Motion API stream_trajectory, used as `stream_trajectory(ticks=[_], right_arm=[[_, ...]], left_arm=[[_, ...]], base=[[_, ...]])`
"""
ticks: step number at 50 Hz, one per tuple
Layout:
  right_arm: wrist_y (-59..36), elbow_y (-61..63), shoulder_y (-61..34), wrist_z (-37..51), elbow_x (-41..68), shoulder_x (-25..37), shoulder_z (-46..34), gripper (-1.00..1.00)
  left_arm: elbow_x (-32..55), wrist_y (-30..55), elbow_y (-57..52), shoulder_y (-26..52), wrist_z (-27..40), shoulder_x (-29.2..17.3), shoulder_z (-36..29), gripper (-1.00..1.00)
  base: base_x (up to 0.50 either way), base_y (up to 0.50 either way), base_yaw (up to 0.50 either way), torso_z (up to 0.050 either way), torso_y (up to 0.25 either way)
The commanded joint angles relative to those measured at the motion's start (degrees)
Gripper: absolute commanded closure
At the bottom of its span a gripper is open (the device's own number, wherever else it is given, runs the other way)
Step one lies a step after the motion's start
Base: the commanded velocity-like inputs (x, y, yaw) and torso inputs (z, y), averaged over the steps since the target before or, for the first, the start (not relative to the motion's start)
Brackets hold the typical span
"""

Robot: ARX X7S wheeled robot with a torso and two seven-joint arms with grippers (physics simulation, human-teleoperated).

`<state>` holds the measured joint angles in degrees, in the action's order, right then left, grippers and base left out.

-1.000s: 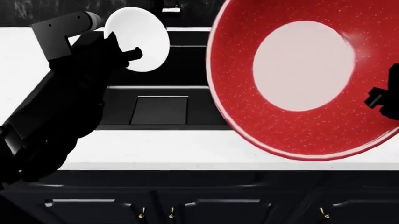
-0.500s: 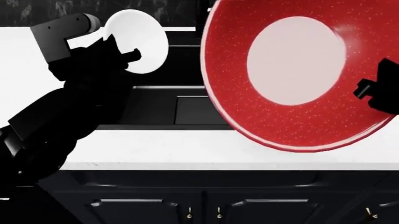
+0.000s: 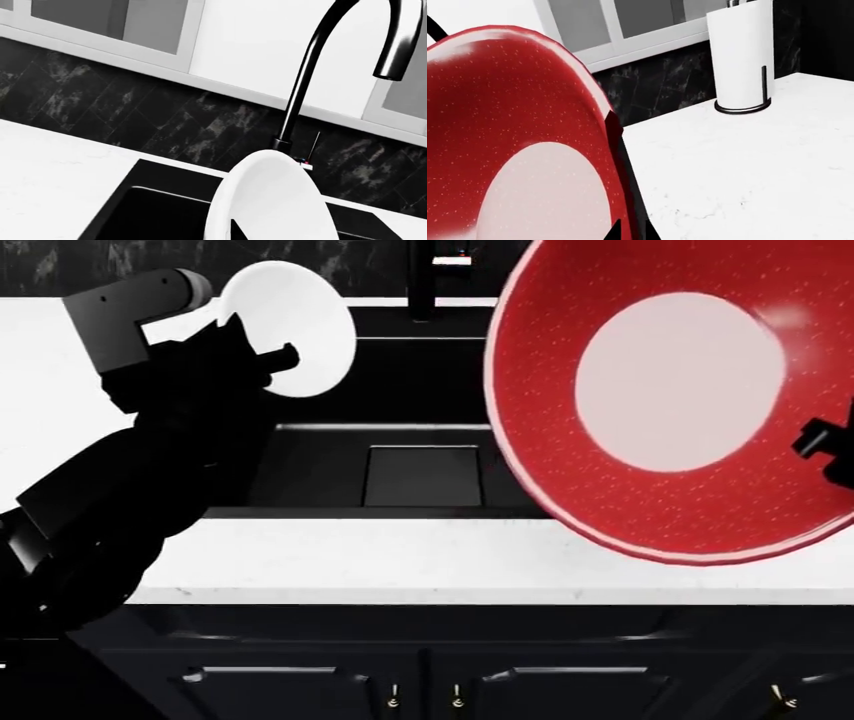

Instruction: Stack the bowls in the sink.

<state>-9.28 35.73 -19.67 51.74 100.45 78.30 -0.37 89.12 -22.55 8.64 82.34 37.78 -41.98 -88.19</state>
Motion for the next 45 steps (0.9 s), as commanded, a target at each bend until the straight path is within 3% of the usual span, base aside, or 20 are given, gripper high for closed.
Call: stream_trajectory(ticks=[1,9,34,41,45], right_arm=[[0.83,-0.2,2.14,-0.53,-1.02,0.47,1.57,1.0],[-3.21,-0.24,-7.17,-0.37,-1.97,-2.7,-4.0,1.0],[-0.02,0.4,3.24,-1.45,-1.43,-0.96,3.83,1.0],[-0.36,0.85,7.03,0.17,-0.14,-0.19,7.06,1.0],[-2.57,0.73,3.69,3.22,1.45,1.45,3.1,1.0]], left_arm=[[-0.65,-0.45,0.53,0.0,0.06,-0.28,1.05,1.0],[-0.73,-0.65,0.74,-0.14,1.01,-0.9,1.41,1.0],[-1.16,-0.78,0.39,-0.45,1.84,-1.55,2.18,1.0],[-1.19,-0.6,0.3,-0.29,1.92,-1.89,2.42,1.0],[-1.27,-0.45,0.21,-0.15,2.06,-2.04,2.52,1.0]], base=[[0.0,0.0,0.0,0.0,0.0],[0.34,0.0,0.0,0.0,0.0],[0.5,0.0,0.0,0.0,0.002],[0.04,0.0,0.0,0.0,0.003],[0.0,0.0,0.0,0.0,0.0]])
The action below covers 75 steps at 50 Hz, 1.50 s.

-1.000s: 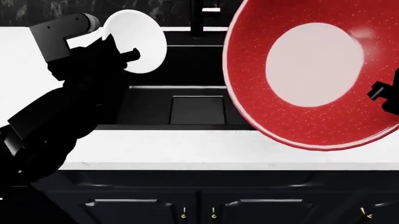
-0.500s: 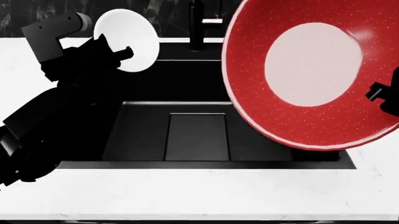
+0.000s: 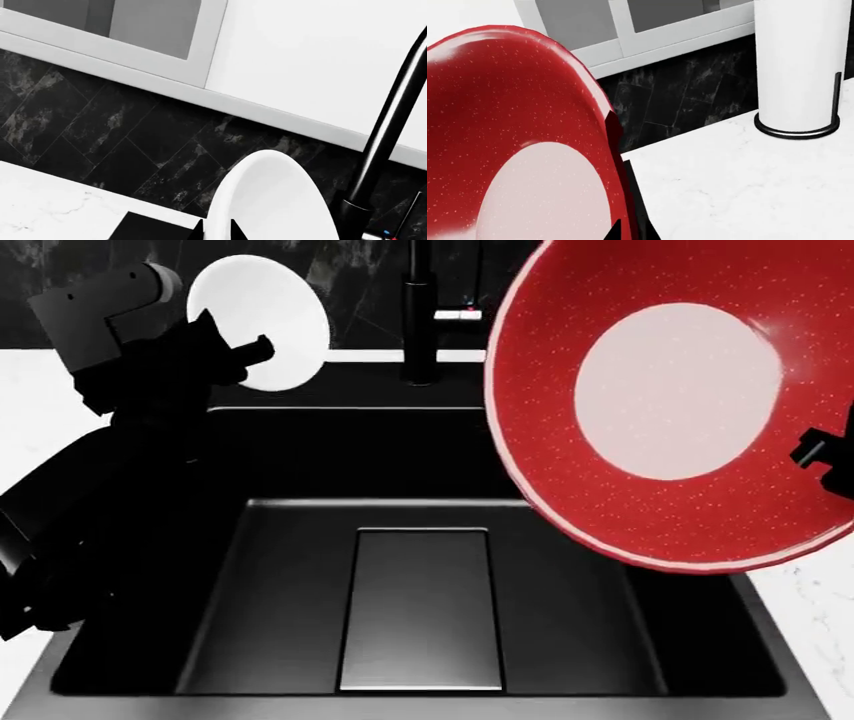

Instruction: Stack the bowls in the sink.

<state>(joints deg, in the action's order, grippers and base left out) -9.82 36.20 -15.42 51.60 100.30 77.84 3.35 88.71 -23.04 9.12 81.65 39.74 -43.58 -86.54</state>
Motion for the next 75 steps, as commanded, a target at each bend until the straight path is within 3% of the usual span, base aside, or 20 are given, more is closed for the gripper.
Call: stream_trajectory(ticks=[1,8,17,32,52,75], right_arm=[[-2.41,0.26,-1.51,3.68,1.73,1.86,-1.44,1.0],[-5.96,-0.69,-8.51,4.17,5.5,-1.28,-7.36,1.0],[-16.08,-5.19,-24.88,7.93,10.24,-9.56,-17.45,1.0],[-23.79,-15.76,-36.72,5.67,7.54,-22.47,-27.02,1.0],[-33.04,-29.75,-48.21,1.49,5.17,-34.38,-36.77,1.0],[-36.14,-33.37,-50.39,0.15,9.86,-38.64,-39.23,1.0]], left_arm=[[-0.98,0.07,-0.25,0.58,0.3,-0.47,0.88,1.0],[-0.87,0.42,-0.18,0.79,0.6,-0.68,1.11,1.0],[-0.86,0.45,-0.28,0.58,0.45,-0.7,1.34,1.0],[-1.14,0.24,-0.29,-0.16,0.41,-0.74,1.58,1.0],[-1.1,0.65,0.39,-0.5,-0.02,-0.56,1.95,1.0],[-1.13,0.99,0.54,-0.77,-0.23,-0.61,2.49,1.0]], base=[[0.0,0.0,0.0,0.0,0.0],[0.0,0.0,0.0,0.0,0.0],[0.0,0.0,0.0,0.0,0.001],[0.0,0.0,0.0,0.0,0.001],[0.0,0.0,0.0,0.0,0.001],[0.0,0.0,0.0,0.0,0.001]])
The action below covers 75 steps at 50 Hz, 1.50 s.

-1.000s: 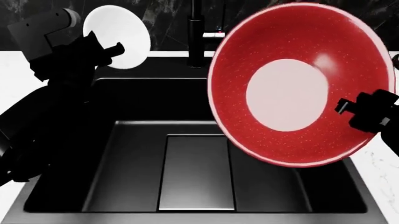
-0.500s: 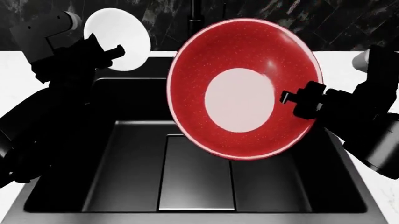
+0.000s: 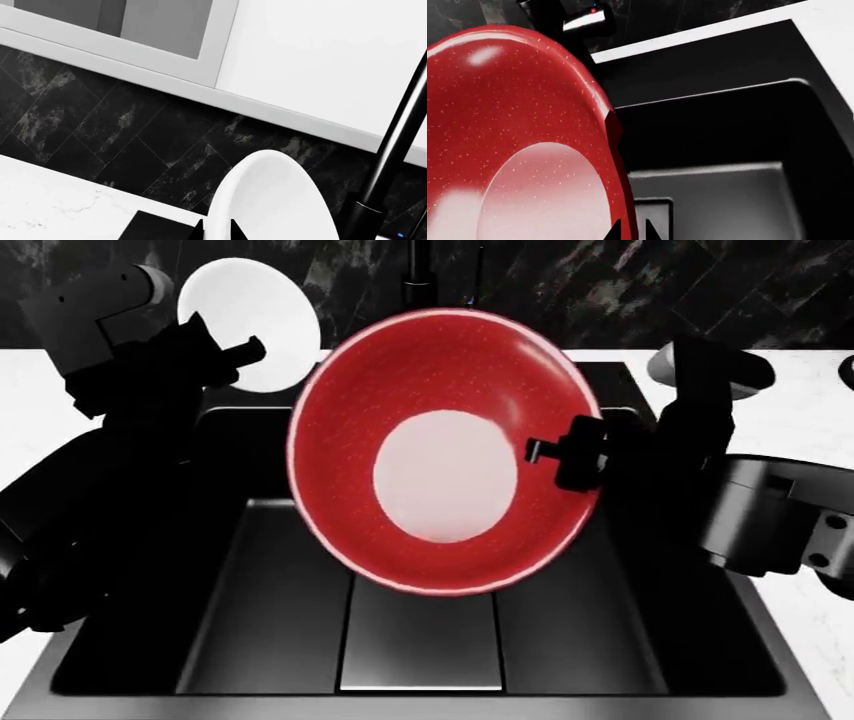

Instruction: Stack the bowls in the sink.

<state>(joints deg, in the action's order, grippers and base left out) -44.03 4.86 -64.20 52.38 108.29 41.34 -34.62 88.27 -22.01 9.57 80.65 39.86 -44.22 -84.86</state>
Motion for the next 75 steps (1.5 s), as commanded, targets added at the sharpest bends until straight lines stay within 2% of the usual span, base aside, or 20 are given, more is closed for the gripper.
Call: stream_trajectory(ticks=[1,23,75], right_arm=[[-2.15,-2.19,-1.73,-0.56,1.97,-2.24,-1.46,1.0],[-4.26,-2.47,-0.39,0.25,5.38,-2.49,-3.55,1.0],[-3.75,-10.02,6.33,-6.23,2.13,-4.63,-7.58,1.0]], left_arm=[[-0.69,-0.03,0.16,0.2,-0.41,0.06,0.82,1.0],[-0.99,0.11,0.03,-0.36,-0.44,0.22,1.16,1.0],[-1.51,0.51,0.13,-1.33,-0.56,-0.08,2.19,1.0]], base=[[0.0,0.0,0.0,0.0,0.0],[0.0,0.0,0.0,0.0,0.0],[0.0,0.0,0.0,0.0,0.001]])
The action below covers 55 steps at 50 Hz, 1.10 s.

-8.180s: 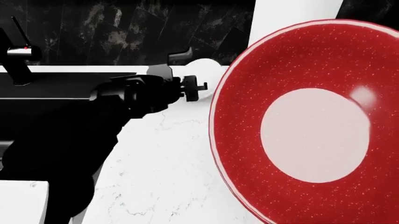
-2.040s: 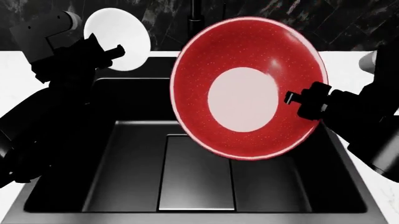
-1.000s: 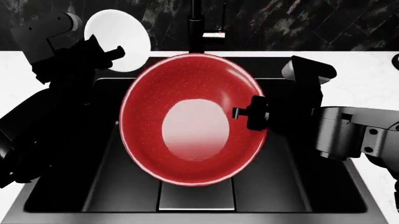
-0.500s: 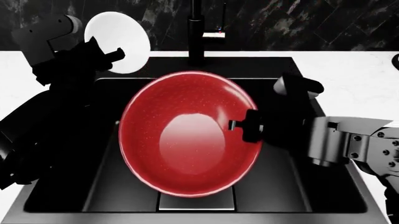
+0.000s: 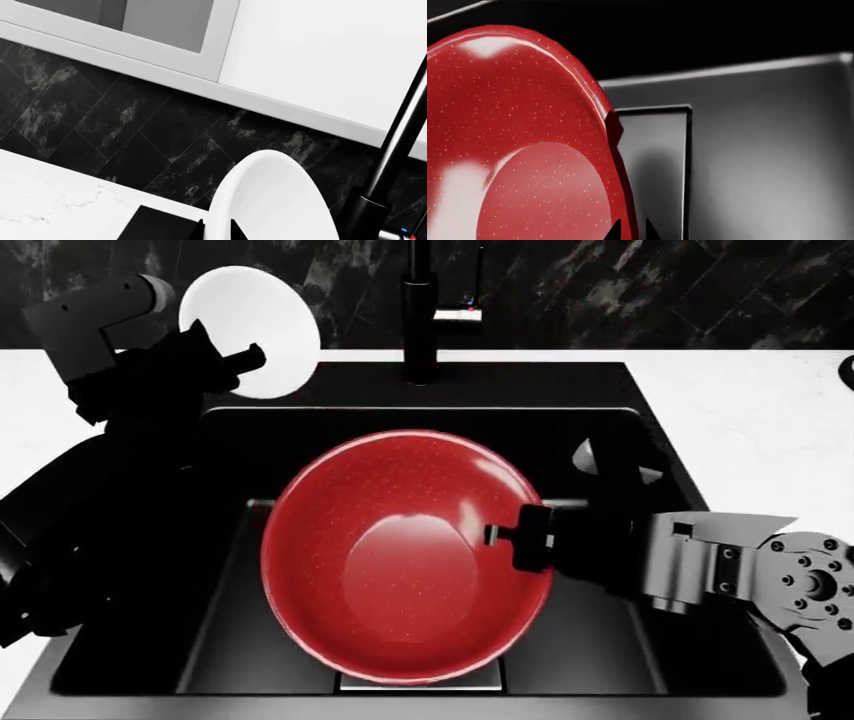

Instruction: Stack the bowls in the sink.

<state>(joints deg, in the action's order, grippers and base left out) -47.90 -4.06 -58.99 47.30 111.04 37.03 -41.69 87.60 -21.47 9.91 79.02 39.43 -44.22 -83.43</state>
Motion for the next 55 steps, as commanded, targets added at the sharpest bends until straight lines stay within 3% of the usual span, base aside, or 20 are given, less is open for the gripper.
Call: stream_trajectory(ticks=[1,55], right_arm=[[0.15,-1.25,1.23,-1.32,-0.76,-0.37,-0.59,1.0],[2.37,-8.14,4.67,-7.75,-6.47,-3.38,-3.63,1.0]], left_arm=[[-0.87,-0.01,-0.25,0.3,-0.1,-0.09,0.77,1.0],[-1.25,0.25,-0.33,-0.69,-0.37,-0.53,1.93,1.0]], base=[[0.0,0.0,0.0,0.0,0.0],[0.0,0.0,0.0,0.0,0.001]])
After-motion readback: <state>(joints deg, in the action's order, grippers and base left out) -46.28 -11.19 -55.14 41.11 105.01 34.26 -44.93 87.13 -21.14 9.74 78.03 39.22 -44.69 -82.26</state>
